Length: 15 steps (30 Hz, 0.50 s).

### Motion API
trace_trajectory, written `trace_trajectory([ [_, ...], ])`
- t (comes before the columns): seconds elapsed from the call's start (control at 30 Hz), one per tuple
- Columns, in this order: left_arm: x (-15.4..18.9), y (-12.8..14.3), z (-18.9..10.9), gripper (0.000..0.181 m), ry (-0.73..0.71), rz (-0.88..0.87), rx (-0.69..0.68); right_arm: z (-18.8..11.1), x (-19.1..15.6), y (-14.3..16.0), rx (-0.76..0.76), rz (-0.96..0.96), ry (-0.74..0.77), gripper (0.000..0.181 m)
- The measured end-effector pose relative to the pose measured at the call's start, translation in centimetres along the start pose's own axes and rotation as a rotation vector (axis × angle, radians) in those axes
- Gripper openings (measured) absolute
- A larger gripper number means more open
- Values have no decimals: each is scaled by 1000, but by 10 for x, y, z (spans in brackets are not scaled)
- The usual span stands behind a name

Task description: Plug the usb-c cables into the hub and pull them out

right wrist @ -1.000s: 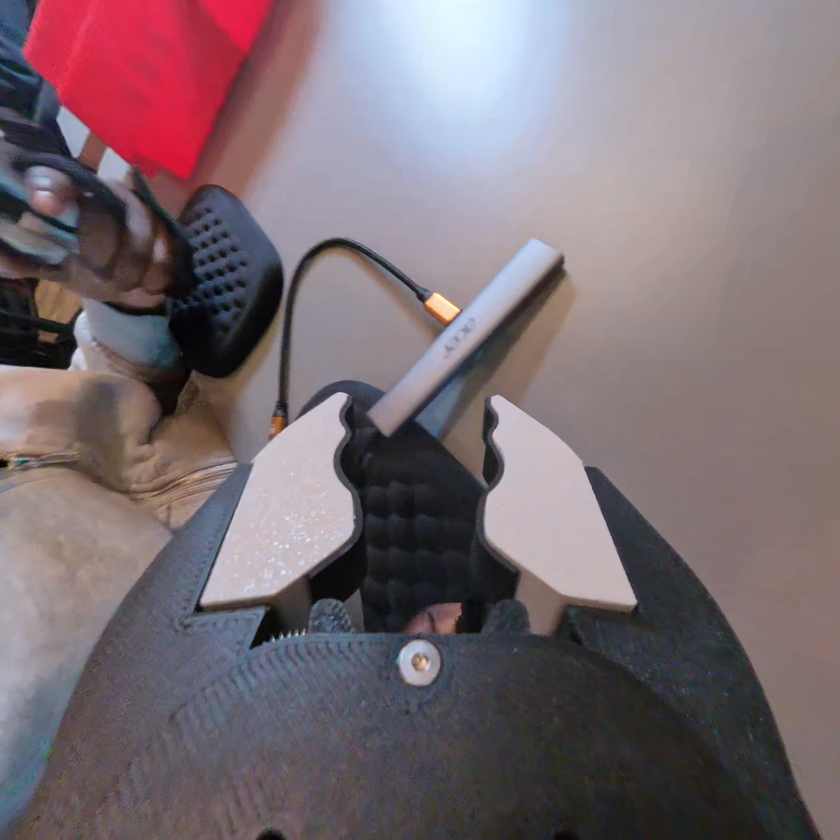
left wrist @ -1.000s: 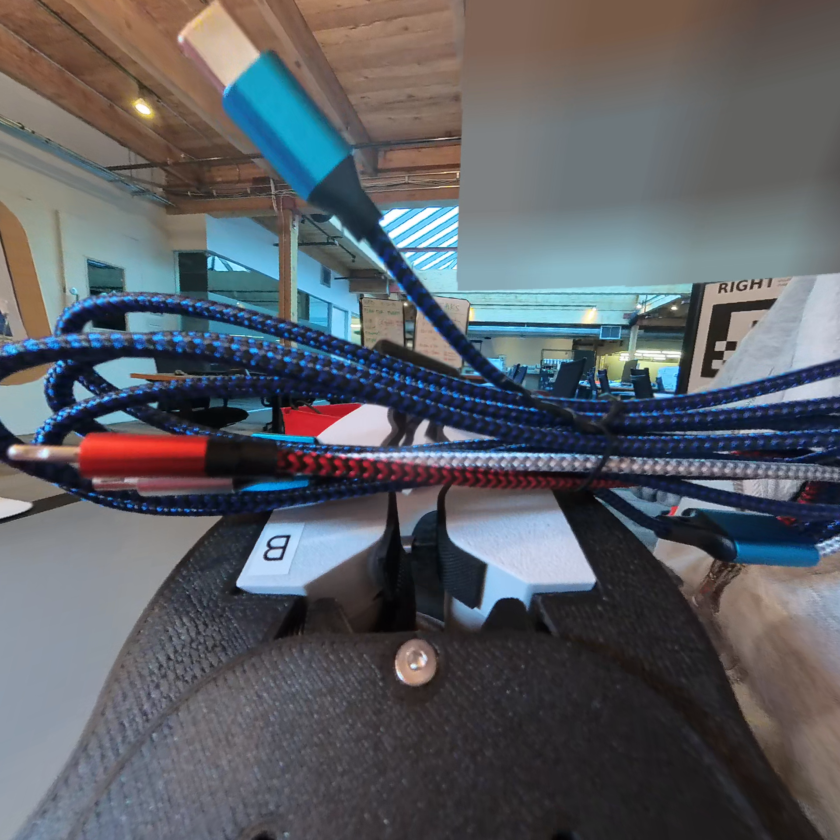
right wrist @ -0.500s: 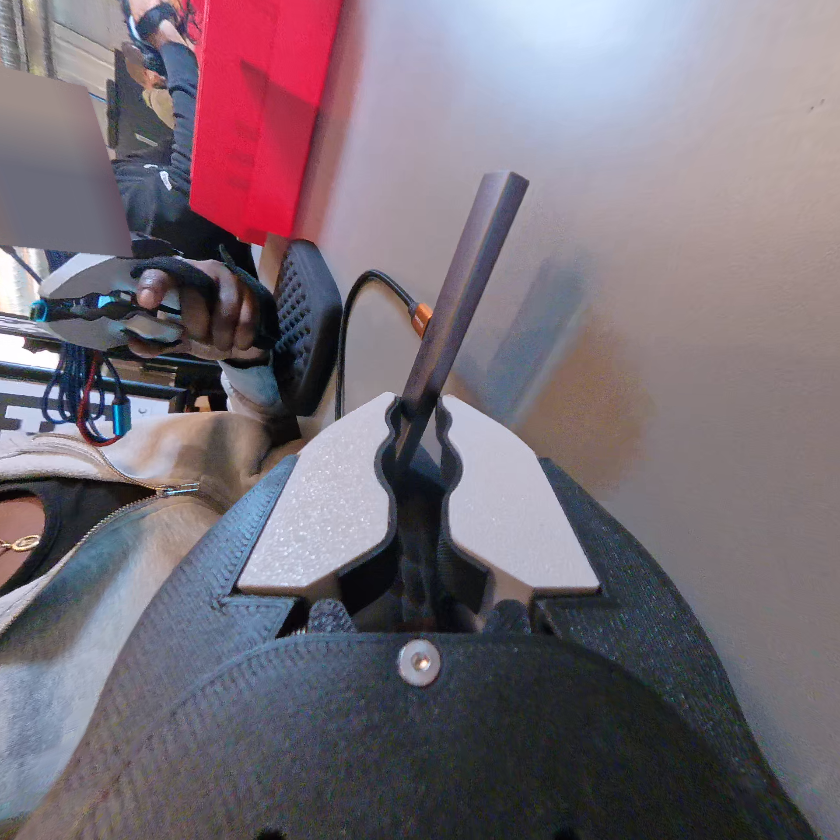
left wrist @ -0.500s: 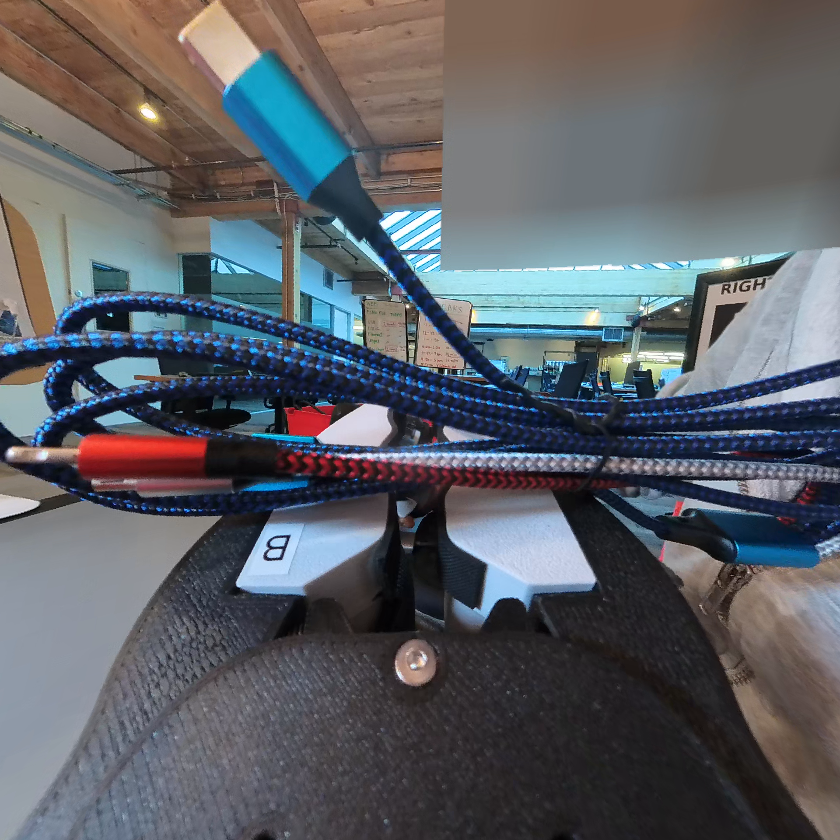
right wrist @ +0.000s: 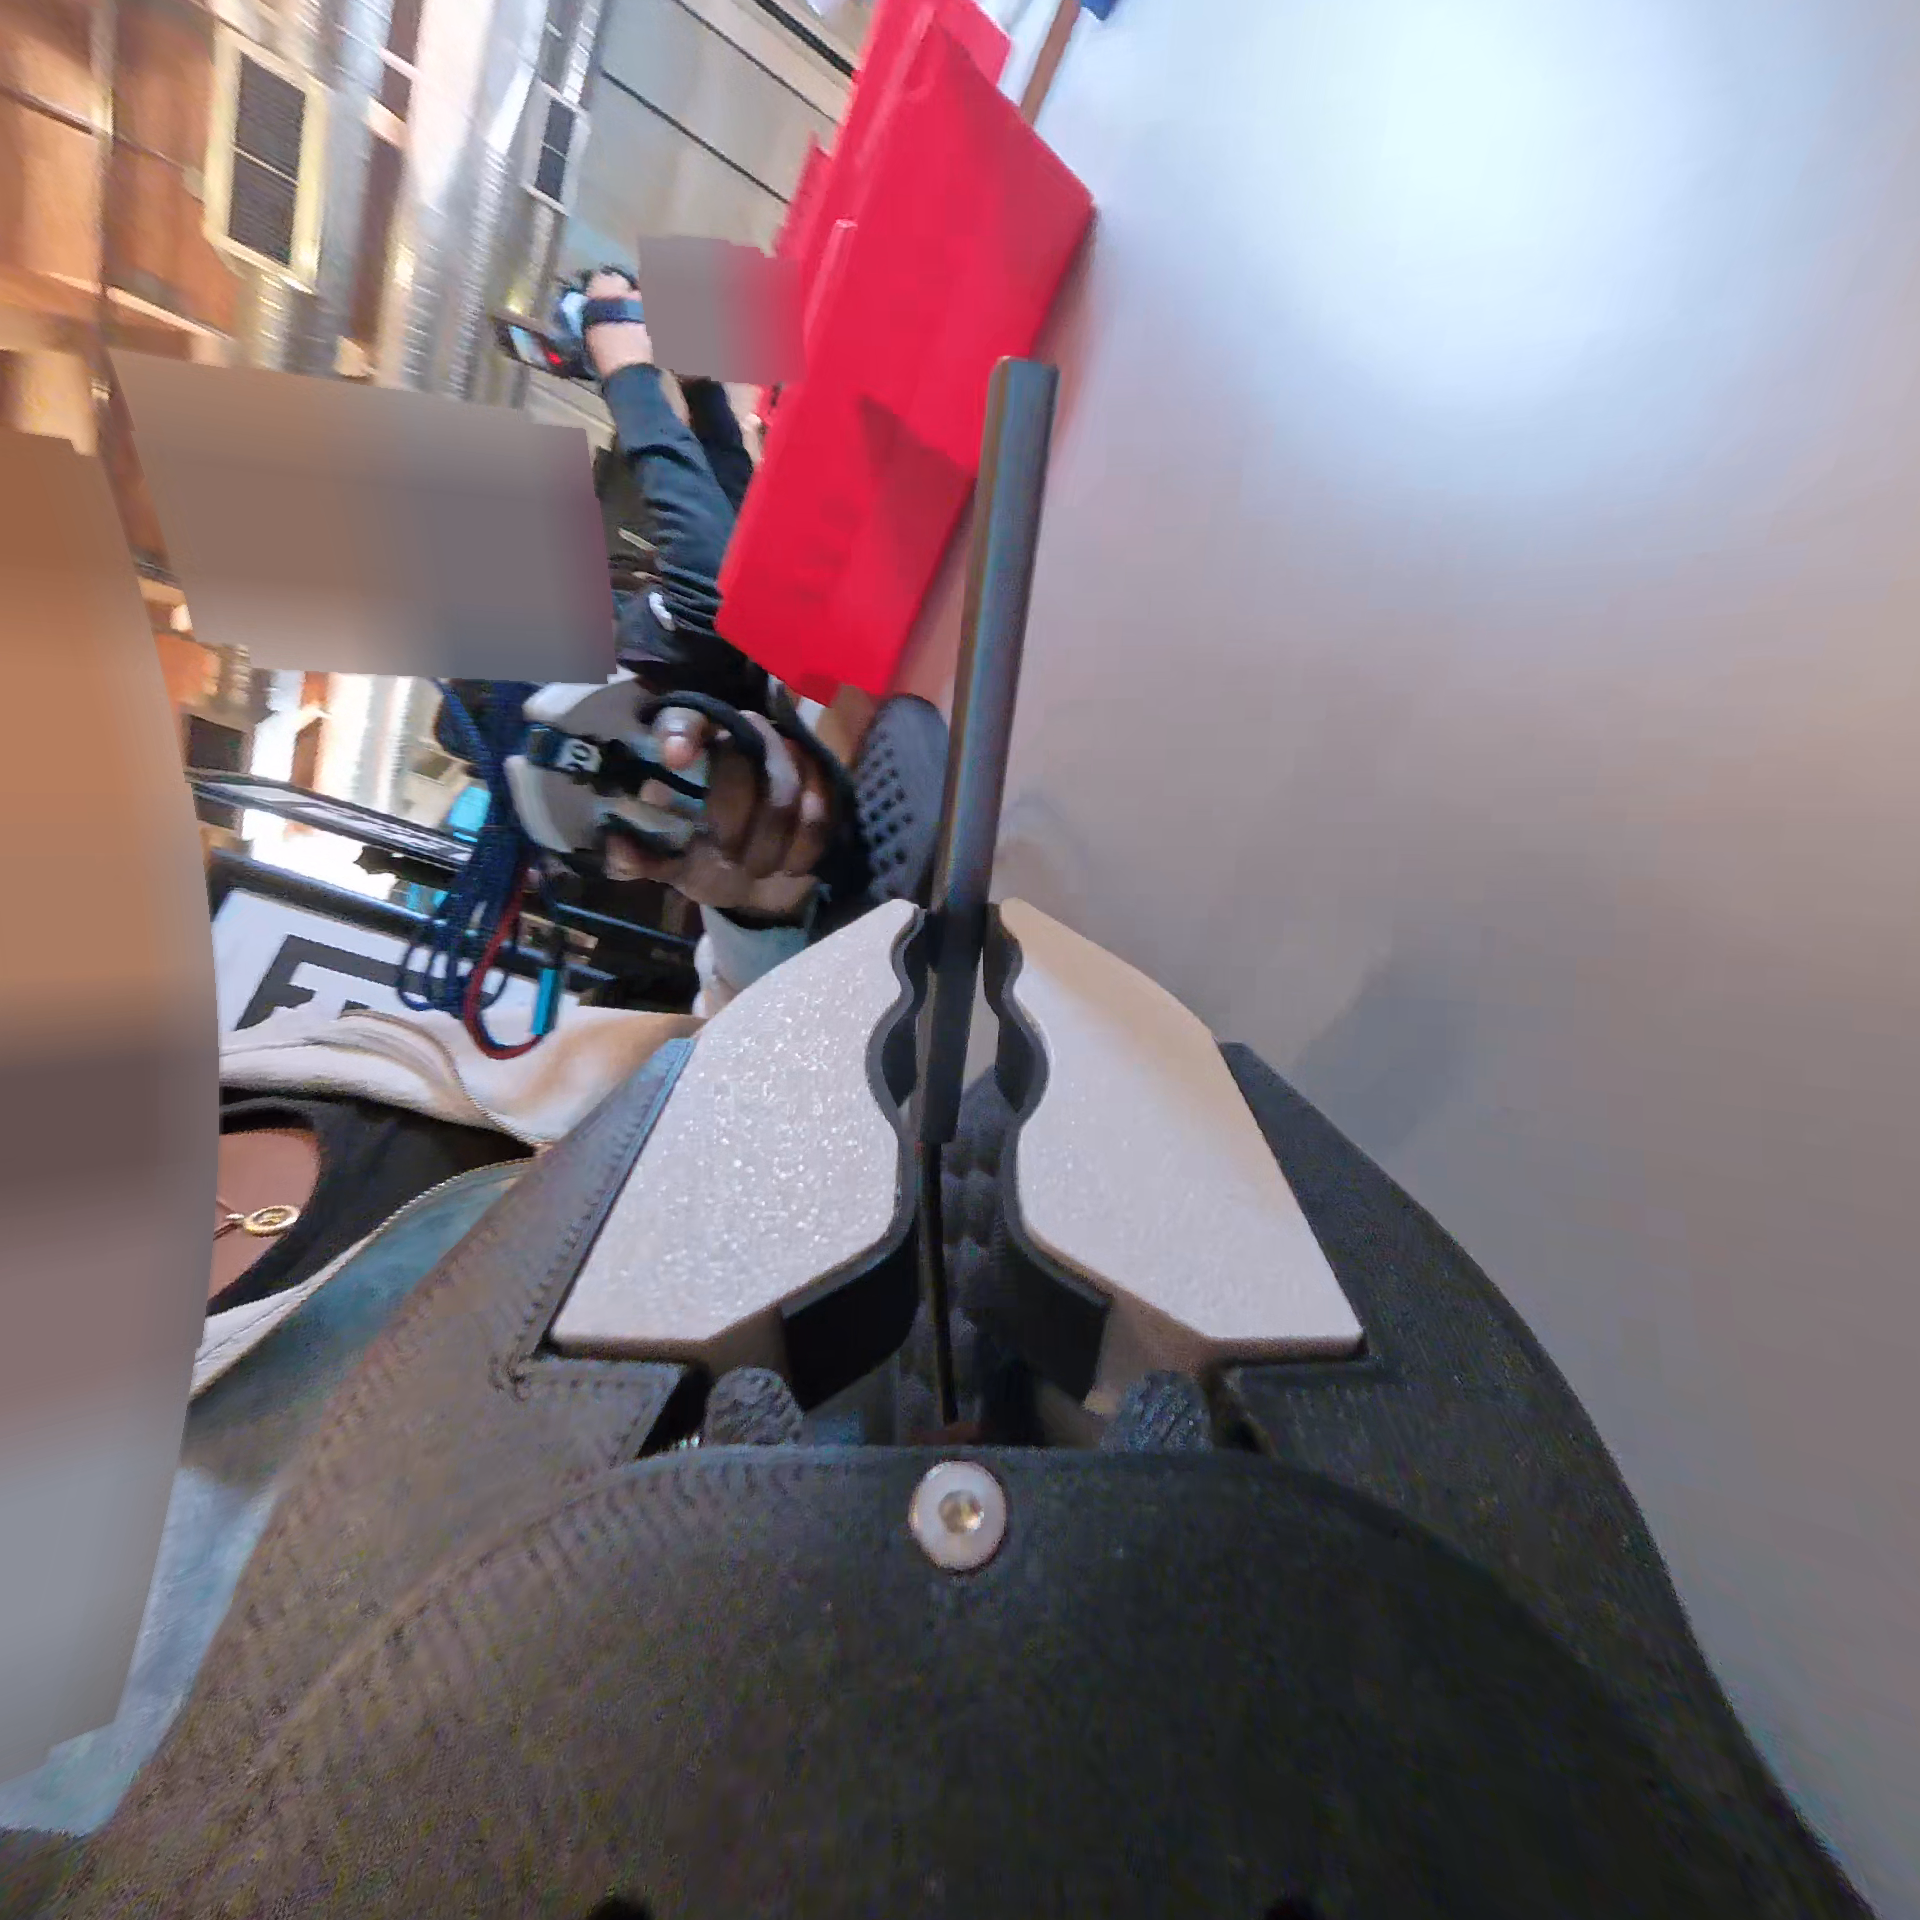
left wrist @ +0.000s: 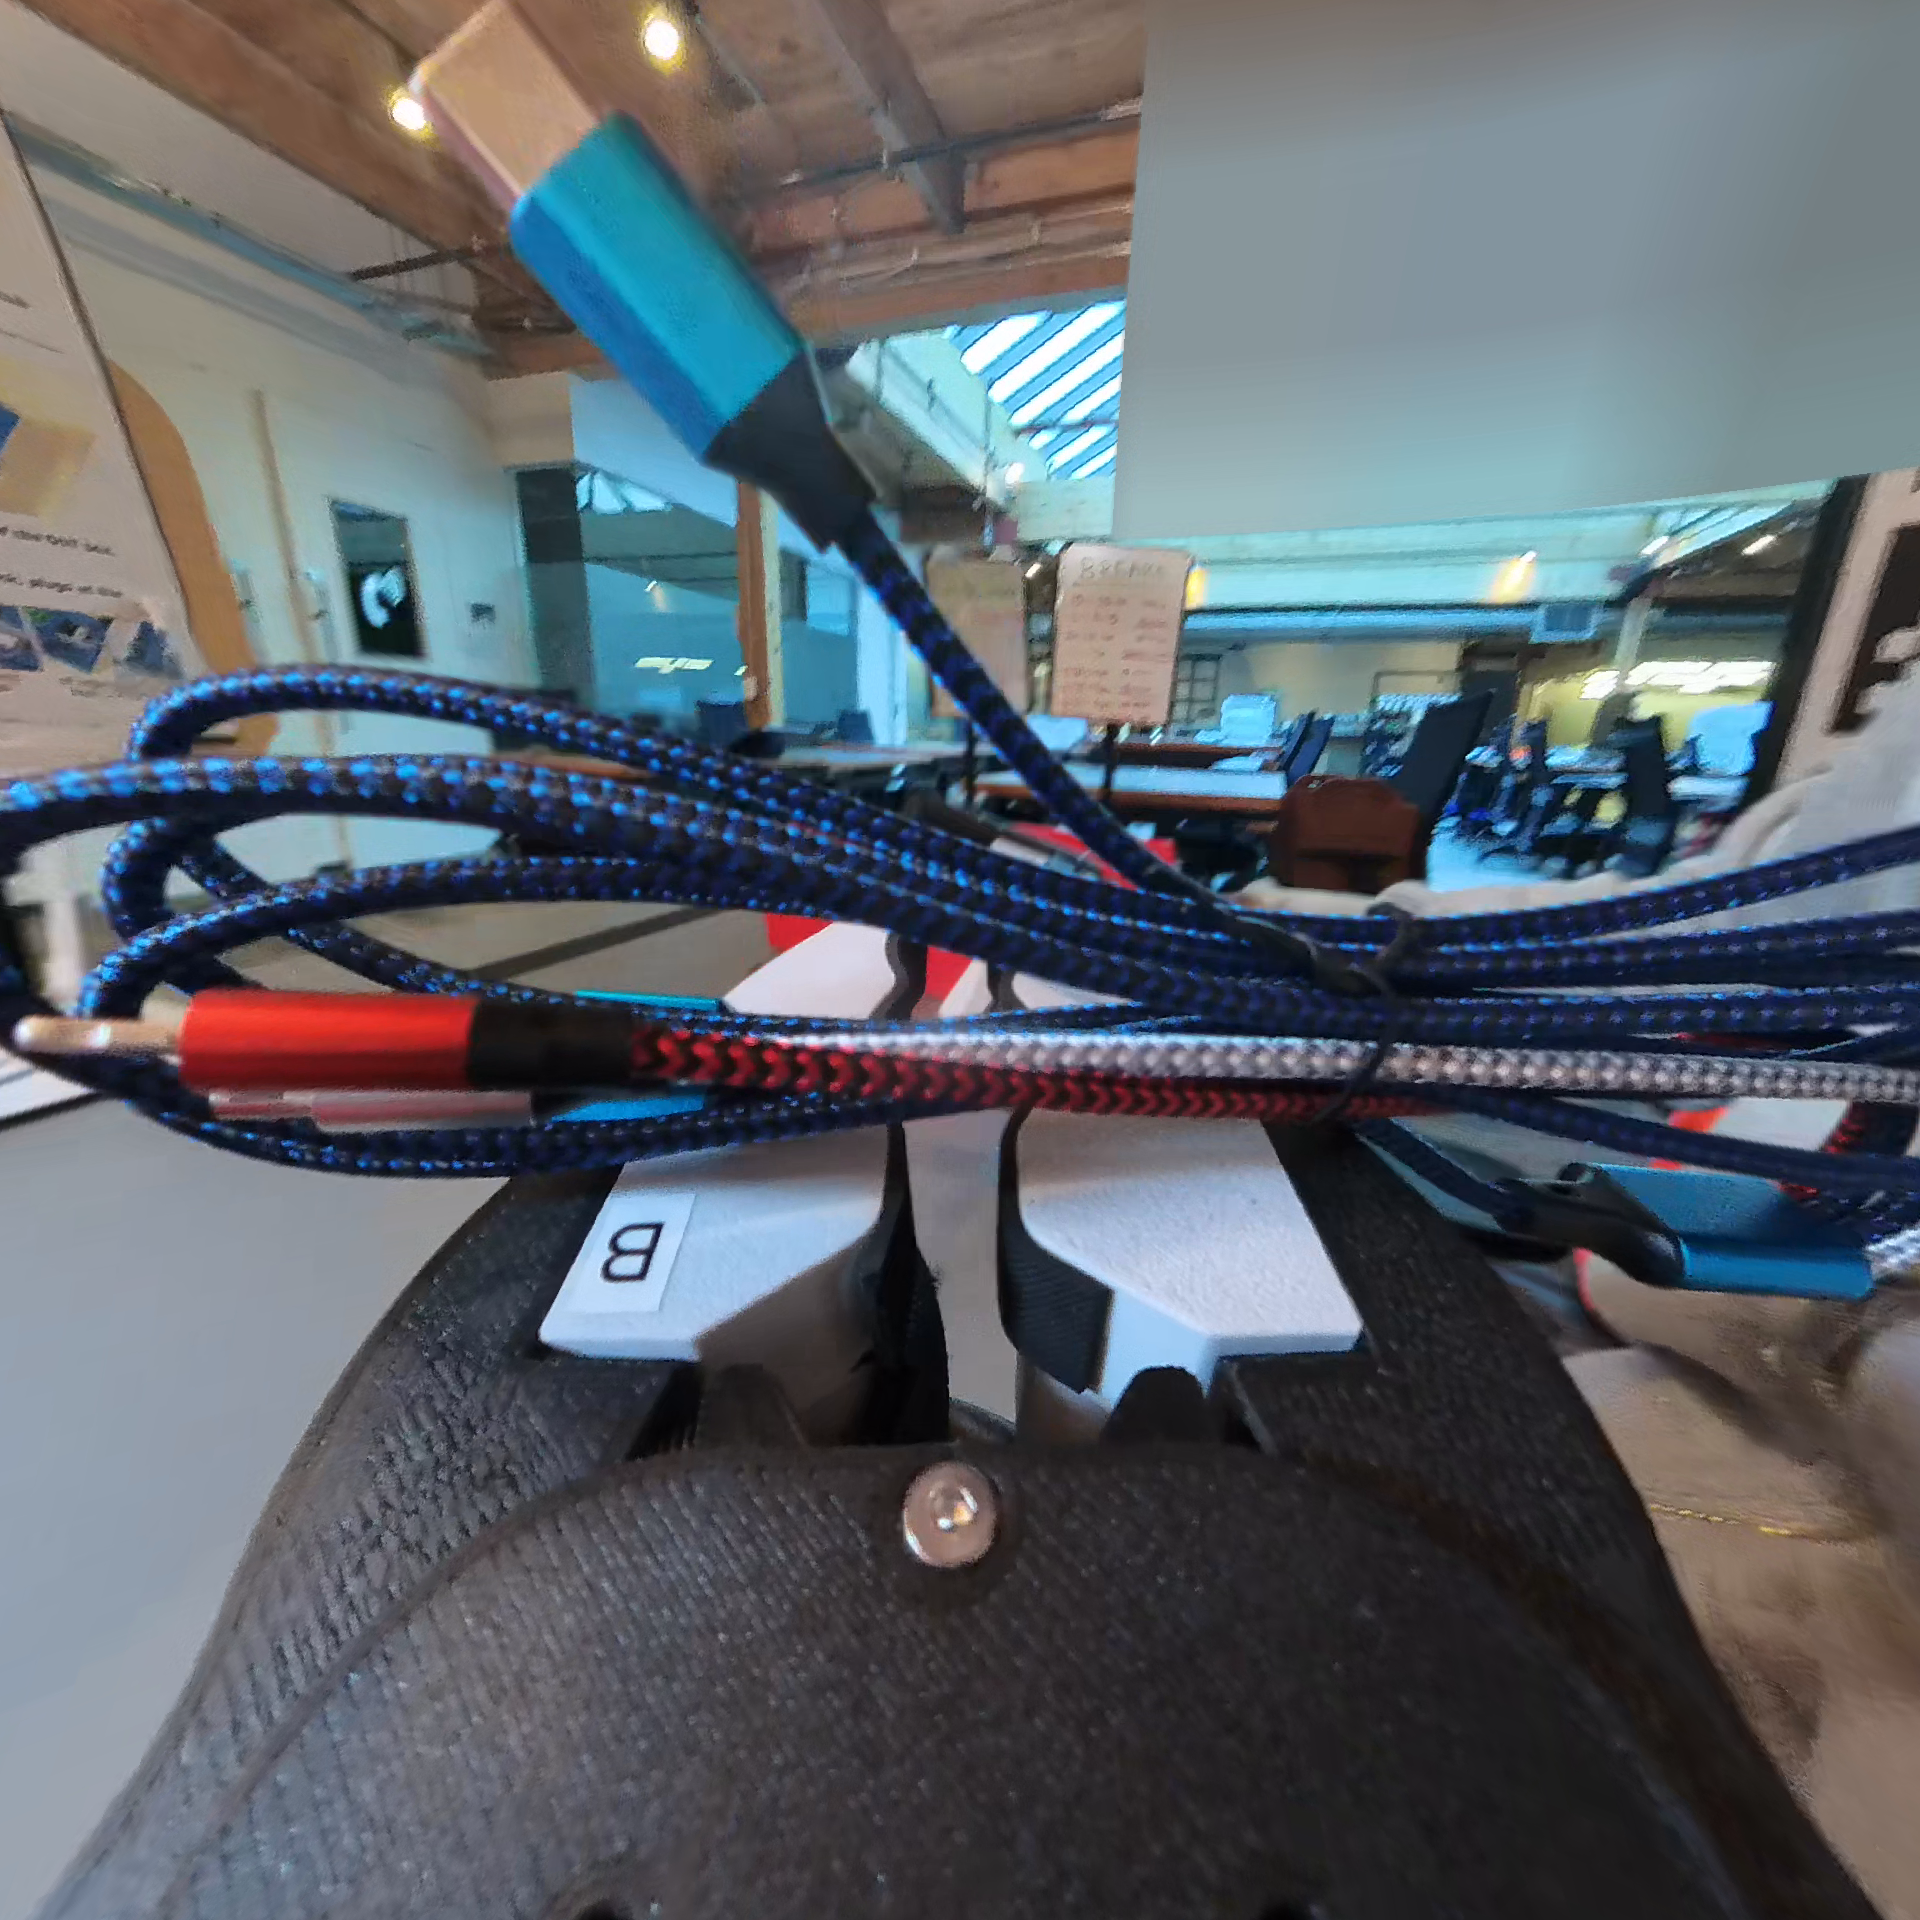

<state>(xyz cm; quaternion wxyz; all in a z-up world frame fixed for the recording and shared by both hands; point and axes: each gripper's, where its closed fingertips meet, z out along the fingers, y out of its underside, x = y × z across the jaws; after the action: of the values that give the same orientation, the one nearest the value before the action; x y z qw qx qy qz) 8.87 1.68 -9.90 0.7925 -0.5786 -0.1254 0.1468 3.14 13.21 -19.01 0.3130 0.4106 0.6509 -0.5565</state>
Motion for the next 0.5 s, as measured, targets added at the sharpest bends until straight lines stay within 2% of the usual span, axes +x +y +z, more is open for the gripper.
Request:
trace_trajectory([
  [0.2,-26,34,13,10,-226,137,-278,0,-5,0,42,-22,-23,10],
  [0.37,-37,37,24,10,-297,177,-343,-1,-4,-2,56,-28,-12,10],
  [0.5,-35,38,25,10,-287,188,-343,1,-9,-3,70,-23,-24,9],
])
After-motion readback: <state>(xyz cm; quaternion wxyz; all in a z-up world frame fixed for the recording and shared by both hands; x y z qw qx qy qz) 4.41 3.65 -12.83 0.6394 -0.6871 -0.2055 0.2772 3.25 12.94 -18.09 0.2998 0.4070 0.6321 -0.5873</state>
